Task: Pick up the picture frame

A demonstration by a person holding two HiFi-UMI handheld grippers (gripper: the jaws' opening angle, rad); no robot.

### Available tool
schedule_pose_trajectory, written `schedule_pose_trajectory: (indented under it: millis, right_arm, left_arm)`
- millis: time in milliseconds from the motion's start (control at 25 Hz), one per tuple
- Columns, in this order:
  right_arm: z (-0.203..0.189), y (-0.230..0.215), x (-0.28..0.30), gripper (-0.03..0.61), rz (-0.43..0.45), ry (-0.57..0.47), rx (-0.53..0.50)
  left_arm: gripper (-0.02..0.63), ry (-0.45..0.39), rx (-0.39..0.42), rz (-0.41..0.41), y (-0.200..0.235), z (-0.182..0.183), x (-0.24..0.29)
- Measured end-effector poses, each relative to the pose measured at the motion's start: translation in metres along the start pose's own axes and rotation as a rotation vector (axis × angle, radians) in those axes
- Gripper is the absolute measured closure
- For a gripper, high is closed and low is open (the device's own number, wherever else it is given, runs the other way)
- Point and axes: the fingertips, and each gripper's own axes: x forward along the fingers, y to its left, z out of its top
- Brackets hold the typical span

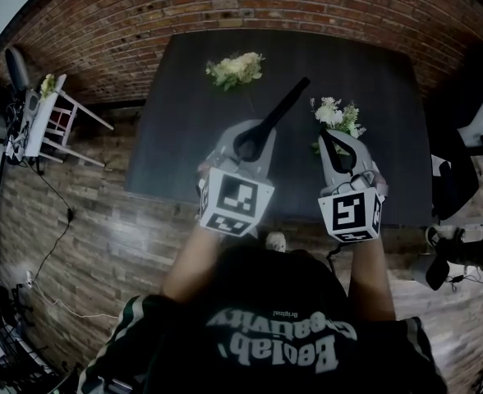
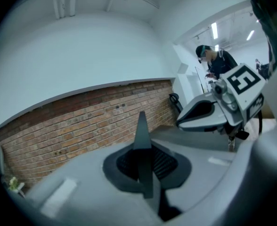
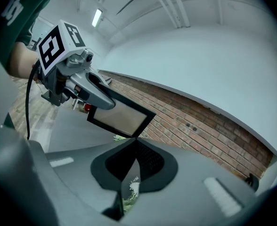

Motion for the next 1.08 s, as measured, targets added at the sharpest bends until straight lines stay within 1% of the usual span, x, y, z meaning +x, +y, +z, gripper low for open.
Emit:
schedule_pose_trajectory:
  millis: [160, 520, 1080]
  right_arm:
    - [-0.001, 0.003, 0.0029, 0.572, 0.008, 0.02, -0.016]
    - [-0.0002, 0.0046, 0.0039, 0.572, 0.017, 0.017, -0.023]
    - [-0.0009, 0.0011, 0.0019, 0.572, 0.022, 0.017, -0.027]
  left_arm:
    - [0.594, -0.002, 0.005, 0.007, 0.0034, -0.0004, -0.0005]
    - [0.594, 0.001, 0.005, 0.012, 0.0013, -0.0054, -0.0021]
    - [0.594, 0.007, 0.011, 0.013, -0.0007, -0.0027, 0.0004]
